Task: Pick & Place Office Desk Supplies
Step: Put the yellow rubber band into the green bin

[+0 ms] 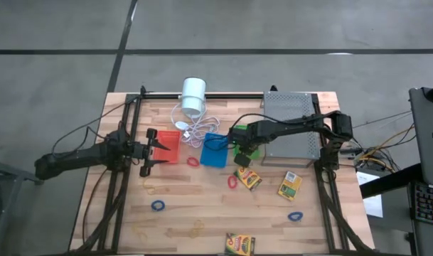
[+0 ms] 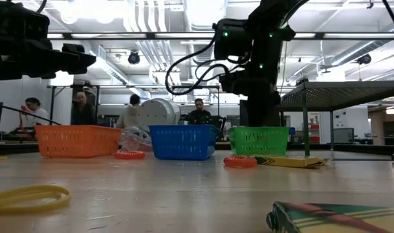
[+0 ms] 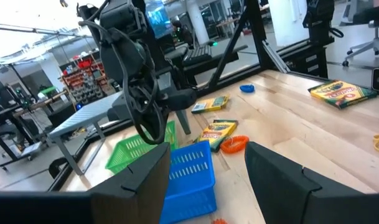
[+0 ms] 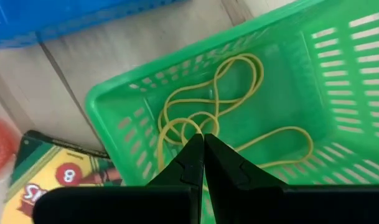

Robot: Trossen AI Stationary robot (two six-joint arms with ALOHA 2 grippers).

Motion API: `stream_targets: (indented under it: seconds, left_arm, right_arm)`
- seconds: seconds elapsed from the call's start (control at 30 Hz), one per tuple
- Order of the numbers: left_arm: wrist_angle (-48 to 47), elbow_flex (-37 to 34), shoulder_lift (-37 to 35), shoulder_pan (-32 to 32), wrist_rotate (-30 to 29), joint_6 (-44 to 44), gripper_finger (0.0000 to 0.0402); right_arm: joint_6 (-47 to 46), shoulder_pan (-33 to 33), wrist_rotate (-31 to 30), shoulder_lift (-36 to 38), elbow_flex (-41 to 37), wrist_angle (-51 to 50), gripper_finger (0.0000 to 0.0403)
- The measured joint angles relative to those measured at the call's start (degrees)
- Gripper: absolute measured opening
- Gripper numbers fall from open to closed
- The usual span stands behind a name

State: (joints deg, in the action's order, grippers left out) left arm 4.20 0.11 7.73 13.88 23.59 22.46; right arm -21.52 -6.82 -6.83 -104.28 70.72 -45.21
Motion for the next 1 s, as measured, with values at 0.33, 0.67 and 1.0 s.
stream_targets:
  seconds: [0.33, 0.67, 1.0]
  left_arm:
    - [0.0, 0.0, 0.0, 0.0, 0.0, 0.0, 0.021]
    - [0.0, 0.0, 0.0, 0.0, 0.0, 0.0, 0.021]
    - [0.0, 0.0, 0.0, 0.0, 0.0, 0.0, 0.021]
  right_arm:
    - [-1.9, -0.1, -0.2, -0.1, 0.0, 1.2, 0.0009]
    - [-1.9, -0.2, -0.1, -0.1, 0.1, 2.2, 0.0059]
    - [-1.1, 0.1, 0.0, -0.1, 0.1, 4.2, 0.0084]
